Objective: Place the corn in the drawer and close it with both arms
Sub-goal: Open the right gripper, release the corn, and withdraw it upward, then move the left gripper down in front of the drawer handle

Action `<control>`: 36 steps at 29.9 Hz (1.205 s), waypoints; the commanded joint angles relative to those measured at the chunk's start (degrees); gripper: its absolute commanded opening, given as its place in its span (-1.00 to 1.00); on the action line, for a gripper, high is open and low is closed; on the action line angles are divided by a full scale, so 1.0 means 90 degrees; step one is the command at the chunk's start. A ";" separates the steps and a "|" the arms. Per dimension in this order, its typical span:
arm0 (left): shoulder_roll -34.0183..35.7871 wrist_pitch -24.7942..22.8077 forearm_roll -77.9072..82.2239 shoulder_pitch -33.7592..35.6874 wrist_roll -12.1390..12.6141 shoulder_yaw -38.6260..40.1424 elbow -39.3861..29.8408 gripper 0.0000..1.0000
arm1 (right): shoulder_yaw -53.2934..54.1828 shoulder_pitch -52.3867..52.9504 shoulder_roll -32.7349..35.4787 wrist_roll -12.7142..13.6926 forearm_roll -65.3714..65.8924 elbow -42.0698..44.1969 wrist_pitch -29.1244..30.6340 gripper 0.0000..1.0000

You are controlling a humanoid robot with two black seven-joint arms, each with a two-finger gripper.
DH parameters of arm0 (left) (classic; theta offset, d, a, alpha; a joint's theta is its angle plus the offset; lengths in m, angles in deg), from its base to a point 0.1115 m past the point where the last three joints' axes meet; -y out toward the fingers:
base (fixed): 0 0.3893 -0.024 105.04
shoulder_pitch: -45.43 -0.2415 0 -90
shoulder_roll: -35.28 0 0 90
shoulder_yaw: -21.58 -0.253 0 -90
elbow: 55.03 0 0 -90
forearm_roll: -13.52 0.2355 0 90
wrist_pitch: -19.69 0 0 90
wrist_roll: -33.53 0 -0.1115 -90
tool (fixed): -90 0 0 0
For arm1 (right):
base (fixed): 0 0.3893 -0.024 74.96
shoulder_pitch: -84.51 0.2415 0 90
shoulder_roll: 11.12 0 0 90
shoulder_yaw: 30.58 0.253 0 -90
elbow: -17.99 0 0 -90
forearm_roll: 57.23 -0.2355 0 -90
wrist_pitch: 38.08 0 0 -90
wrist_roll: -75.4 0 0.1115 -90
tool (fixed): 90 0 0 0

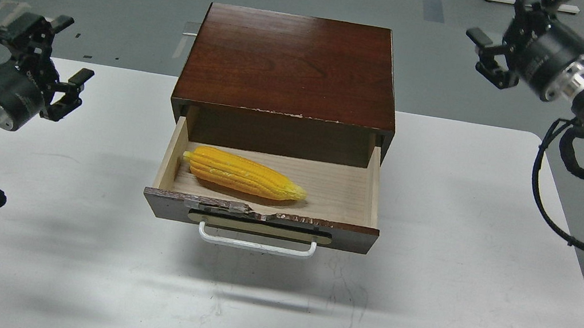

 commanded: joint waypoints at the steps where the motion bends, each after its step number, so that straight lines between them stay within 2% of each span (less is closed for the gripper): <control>1: 0.0023 0.0374 0.0965 0.0165 -0.0371 -0.0003 -0.0001 0.97 | 0.0714 -0.1054 0.0013 -0.0007 -0.0070 0.0008 0.0050 1.00; 2: 0.0023 0.0569 0.1270 0.0204 -0.0372 0.0007 0.0009 0.97 | 0.0833 -0.1202 0.0013 -0.0007 -0.0070 -0.0012 0.0060 1.00; 4: 0.0226 0.1398 0.2672 0.0622 -0.0362 -0.0090 -0.0069 0.97 | 0.1019 -0.1505 0.0013 -0.0027 -0.0060 -0.0012 0.0031 1.00; 9: 0.0881 0.1450 0.4725 0.0917 -0.0495 -0.0042 -0.0809 0.95 | 0.1010 -0.1584 0.0032 -0.0066 -0.0050 0.0056 -0.0008 1.00; 10: 0.0921 0.1441 0.5204 0.1111 -0.0495 -0.0071 -0.0966 0.83 | 0.1010 -0.1604 0.0032 -0.0076 -0.0050 0.0056 -0.0008 1.00; 11: 0.0950 0.1431 0.5411 0.1161 -0.0495 -0.0090 -0.1035 0.63 | 0.1020 -0.1614 0.0032 -0.0076 -0.0040 0.0056 -0.0008 1.00; 12: 0.1008 0.1315 0.5723 0.1210 -0.0495 -0.0110 -0.1210 -0.18 | 0.1010 -0.1623 0.0032 -0.0086 -0.0040 0.0056 -0.0018 1.00; 13: 0.1057 0.1198 0.5852 0.1220 -0.0495 -0.0110 -0.1347 -0.47 | 0.1010 -0.1633 0.0032 -0.0086 -0.0040 0.0056 -0.0018 1.00; 14: 0.1125 0.1042 0.5969 0.1220 -0.0495 -0.0110 -0.1523 -0.66 | 0.1010 -0.1633 0.0032 -0.0086 -0.0040 0.0056 -0.0018 1.00; 15: 0.1339 0.0740 0.6193 0.1211 -0.0495 -0.0110 -0.1921 -1.00 | 0.1000 -0.1643 0.0032 -0.0086 -0.0031 0.0066 -0.0028 1.00; 17: 0.1749 0.0446 0.6602 0.1162 -0.0495 -0.0120 -0.2710 -1.00 | 0.0971 -0.1662 0.0023 -0.0086 -0.0011 0.0066 -0.0096 1.00; 18: 0.2022 0.0415 0.6876 0.1114 -0.0495 -0.0197 -0.3315 -1.00 | 0.0971 -0.1682 0.0022 -0.0086 0.0008 0.0066 -0.0135 1.00; 20: 0.2403 0.0425 0.7150 0.1074 -0.0495 -0.0596 -0.3972 -1.00 | 0.0951 -0.1692 0.0022 -0.0086 0.0028 0.0066 -0.0165 1.00; 22: 0.2454 0.0415 0.7239 0.1084 -0.0495 -0.0842 -0.4005 -1.00 | 0.0942 -0.1692 0.0022 -0.0086 0.0028 0.0076 -0.0165 1.00; 25: 0.2143 0.0406 0.7298 0.1103 -0.0495 -0.1018 -0.3975 -1.00 | 0.0932 -0.1731 0.0022 -0.0086 0.0047 0.0095 -0.0165 1.00; 36: 0.2307 0.0259 0.7699 0.1015 -0.0495 -0.2424 -0.3975 -1.00 | 0.0747 -0.1809 0.0013 -0.0086 0.0067 0.0758 -0.0145 1.00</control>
